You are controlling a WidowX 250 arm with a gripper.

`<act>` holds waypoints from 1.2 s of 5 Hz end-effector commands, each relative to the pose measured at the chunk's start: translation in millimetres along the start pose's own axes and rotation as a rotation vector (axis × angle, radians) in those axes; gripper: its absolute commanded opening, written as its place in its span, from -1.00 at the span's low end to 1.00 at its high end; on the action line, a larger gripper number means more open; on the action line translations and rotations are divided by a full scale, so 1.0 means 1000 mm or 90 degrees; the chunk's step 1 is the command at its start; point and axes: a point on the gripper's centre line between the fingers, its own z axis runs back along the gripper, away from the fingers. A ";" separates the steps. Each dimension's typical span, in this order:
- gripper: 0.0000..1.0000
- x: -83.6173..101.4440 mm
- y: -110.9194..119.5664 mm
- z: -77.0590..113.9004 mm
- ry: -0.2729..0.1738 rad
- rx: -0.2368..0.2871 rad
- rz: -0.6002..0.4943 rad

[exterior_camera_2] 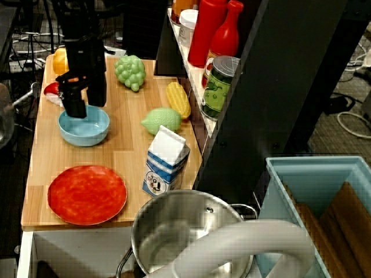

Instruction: Lift bowl

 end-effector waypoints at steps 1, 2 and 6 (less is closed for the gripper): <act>1.00 -0.017 0.004 0.005 0.002 0.046 -0.009; 1.00 -0.026 0.001 0.000 0.000 0.042 0.000; -1.00 -0.033 0.000 -0.005 0.019 0.029 0.015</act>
